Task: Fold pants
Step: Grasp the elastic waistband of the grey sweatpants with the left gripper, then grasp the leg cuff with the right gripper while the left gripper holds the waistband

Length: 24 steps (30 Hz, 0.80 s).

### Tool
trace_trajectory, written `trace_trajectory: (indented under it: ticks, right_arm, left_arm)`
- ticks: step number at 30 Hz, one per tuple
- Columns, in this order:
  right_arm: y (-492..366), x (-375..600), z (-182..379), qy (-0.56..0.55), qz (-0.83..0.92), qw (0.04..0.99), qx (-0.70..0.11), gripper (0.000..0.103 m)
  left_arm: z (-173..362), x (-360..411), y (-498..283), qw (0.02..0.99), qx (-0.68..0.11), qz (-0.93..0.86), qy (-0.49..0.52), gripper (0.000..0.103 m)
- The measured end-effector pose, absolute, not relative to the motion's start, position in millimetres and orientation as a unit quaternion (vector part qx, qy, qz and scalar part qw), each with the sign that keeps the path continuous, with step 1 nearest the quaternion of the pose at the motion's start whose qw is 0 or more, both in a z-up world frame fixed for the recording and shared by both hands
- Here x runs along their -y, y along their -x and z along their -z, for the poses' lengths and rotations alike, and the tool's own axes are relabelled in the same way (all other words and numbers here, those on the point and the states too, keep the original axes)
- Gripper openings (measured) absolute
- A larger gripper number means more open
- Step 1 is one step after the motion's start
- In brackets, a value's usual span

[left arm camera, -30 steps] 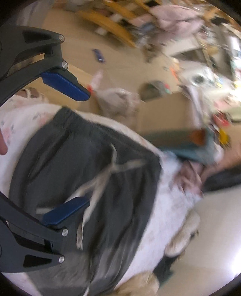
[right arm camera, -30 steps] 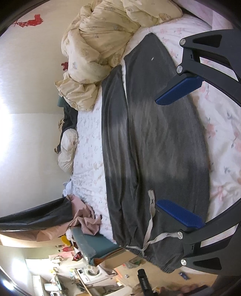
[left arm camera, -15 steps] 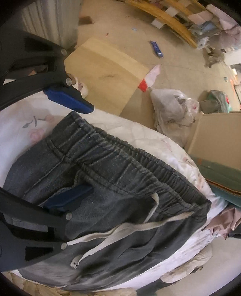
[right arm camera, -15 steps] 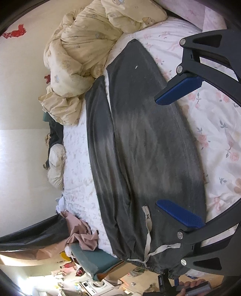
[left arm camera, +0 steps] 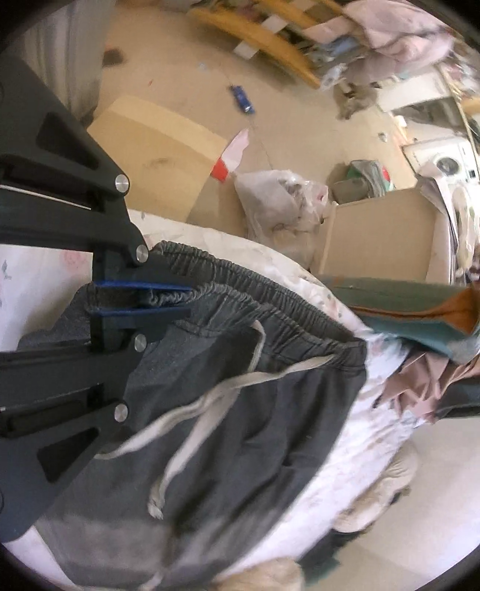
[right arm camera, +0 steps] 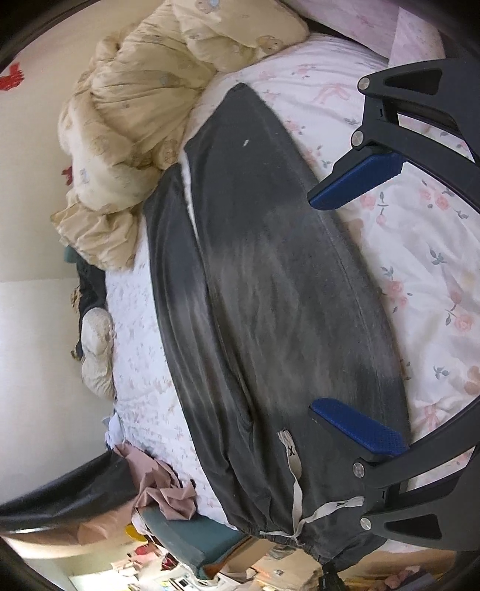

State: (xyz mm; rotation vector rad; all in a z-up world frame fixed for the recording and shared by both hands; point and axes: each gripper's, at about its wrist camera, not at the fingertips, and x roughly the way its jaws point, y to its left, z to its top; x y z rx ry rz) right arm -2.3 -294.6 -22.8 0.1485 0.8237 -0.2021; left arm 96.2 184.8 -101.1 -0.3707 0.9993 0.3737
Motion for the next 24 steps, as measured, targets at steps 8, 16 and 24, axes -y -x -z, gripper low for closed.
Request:
trace_trajectory:
  ticks: [8, 16, 24]
  right_arm:
    - [-15.2, 351.0, 34.9, -0.152, 0.13, 0.878, -0.435, 0.103]
    - [-67.3, 522.0, 71.0, -0.308, 0.267, 0.782, -0.472, 0.083]
    - [-60.0, 648.7, 118.5, -0.367, 0.412, 0.712, -0.435, 0.051]
  left_arm:
    - [74.1, -170.7, -90.1, 0.866, -0.443, -0.177, 0.149, 0.005]
    - [81.6, -177.1, -97.8, 0.851, -0.458, -0.2, 0.164, 0.005]
    - [84.1, -180.6, -102.9, 0.845, -0.471, -0.201, 0.155, 0.006]
